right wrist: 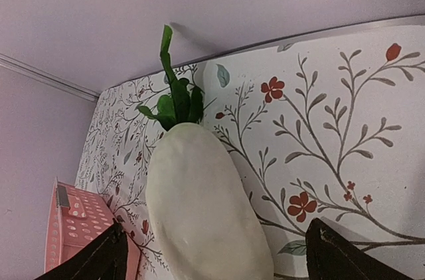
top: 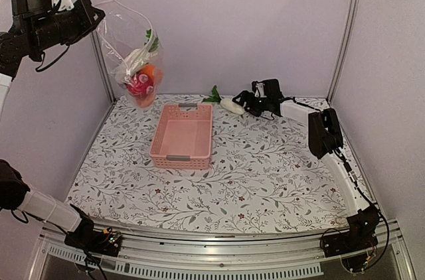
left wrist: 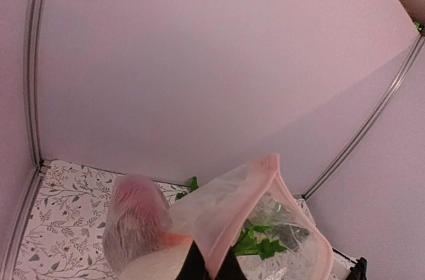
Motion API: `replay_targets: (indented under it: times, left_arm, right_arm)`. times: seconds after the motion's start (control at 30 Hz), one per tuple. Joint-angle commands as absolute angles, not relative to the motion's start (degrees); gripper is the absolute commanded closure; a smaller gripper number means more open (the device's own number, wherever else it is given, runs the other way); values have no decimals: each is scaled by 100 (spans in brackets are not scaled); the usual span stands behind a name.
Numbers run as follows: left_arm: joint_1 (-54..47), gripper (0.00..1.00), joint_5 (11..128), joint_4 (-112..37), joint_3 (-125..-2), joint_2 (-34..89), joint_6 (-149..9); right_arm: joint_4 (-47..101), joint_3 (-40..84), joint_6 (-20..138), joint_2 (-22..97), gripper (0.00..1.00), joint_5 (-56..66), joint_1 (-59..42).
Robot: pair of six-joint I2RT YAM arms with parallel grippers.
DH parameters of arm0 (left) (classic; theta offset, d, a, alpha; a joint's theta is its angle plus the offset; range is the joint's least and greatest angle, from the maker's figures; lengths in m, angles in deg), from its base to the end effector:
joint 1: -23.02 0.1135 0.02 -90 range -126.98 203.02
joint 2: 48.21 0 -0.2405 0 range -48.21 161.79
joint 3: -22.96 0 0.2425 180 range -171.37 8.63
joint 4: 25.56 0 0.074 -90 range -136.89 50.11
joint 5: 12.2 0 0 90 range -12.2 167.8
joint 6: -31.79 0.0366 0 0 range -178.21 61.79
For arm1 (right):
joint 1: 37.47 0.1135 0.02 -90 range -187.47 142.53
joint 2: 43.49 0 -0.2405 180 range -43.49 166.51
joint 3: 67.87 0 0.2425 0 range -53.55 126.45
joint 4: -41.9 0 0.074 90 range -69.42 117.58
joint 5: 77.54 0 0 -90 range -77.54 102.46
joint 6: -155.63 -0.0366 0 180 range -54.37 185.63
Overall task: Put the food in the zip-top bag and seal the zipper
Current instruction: Pick up the fake vegetable from the corner of the board.
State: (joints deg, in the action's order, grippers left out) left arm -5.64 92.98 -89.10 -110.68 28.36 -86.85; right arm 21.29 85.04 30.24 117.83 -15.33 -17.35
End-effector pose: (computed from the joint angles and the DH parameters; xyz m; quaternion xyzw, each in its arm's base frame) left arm 0.1841 -0.0897 0.5386 -0.0878 0.7394 -0.2301 0.6266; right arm 0.5394 0.2158 0.1035 -0.0096 0.8453 0.4125 0.3395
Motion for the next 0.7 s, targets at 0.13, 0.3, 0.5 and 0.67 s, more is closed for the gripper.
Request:
replay_targets:
  times: [0.13,0.3,0.5,0.67]
  left_arm:
    - [-360,100,9156,-8929,-11101,2877,-8230]
    - [-280,100,9053,-8934,-11063,2848,-8101]
    - [-203,100,8947,-8883,-10987,2749,-7989]
    - [-161,100,8870,-8823,-10851,2622,-7959]
  right_arm:
    - [2362,8620,2356,12189,24,-1878,-1621]
    - [2311,8603,2315,12201,30,-1893,-1563]
    - [2059,8479,2394,12081,38,-1779,-1476]
    - [2050,8167,2427,11931,55,-1880,-1451]
